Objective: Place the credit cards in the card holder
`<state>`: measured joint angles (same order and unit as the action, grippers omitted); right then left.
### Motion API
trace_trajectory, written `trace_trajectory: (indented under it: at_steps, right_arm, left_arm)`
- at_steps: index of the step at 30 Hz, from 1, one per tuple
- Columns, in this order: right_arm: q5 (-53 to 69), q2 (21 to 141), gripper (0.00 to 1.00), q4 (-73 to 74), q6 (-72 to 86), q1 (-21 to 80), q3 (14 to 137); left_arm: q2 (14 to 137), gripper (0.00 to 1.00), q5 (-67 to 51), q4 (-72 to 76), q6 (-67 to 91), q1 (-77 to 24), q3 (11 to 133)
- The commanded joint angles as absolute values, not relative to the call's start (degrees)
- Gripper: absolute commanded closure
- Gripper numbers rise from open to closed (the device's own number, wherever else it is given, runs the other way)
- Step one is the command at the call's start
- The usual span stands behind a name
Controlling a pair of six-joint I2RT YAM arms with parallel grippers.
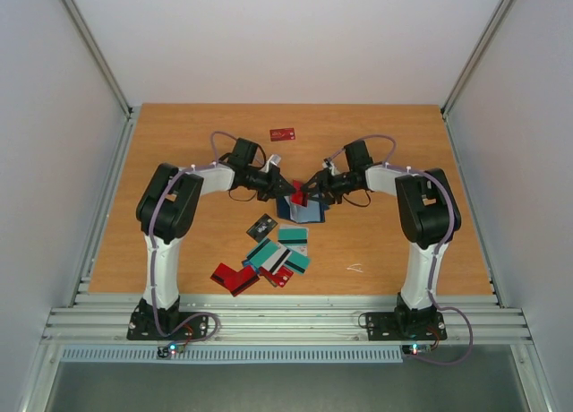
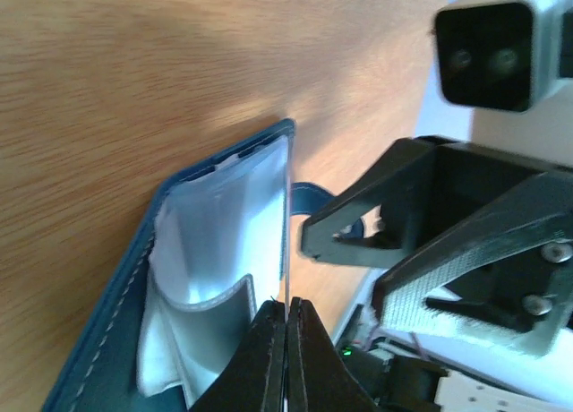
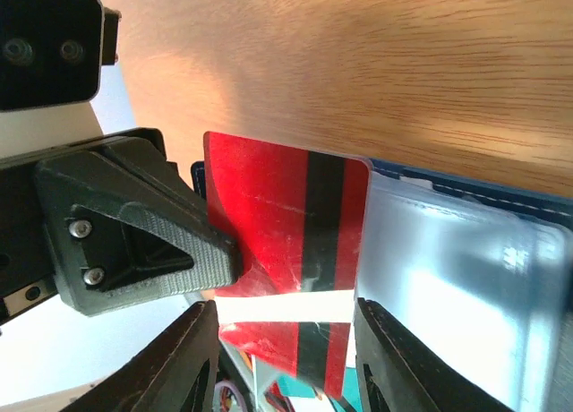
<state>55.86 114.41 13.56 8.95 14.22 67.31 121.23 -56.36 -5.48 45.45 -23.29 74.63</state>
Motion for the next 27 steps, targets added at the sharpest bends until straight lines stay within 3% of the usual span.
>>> trace_trajectory:
  at_steps: [1,27]
  right_arm:
    - [52.0,111.8,0.57,20.5,3.5,13.3,69.0]
    - [45.1,120.2,0.61,27.5,-3.3,13.3,69.8]
  left_arm:
    - [119.2,1.00,-52.2,-16.0,36.6,-23.6,76.0]
    - [116.4,1.00,-52.2,-30.9,26.1,-23.3,75.6]
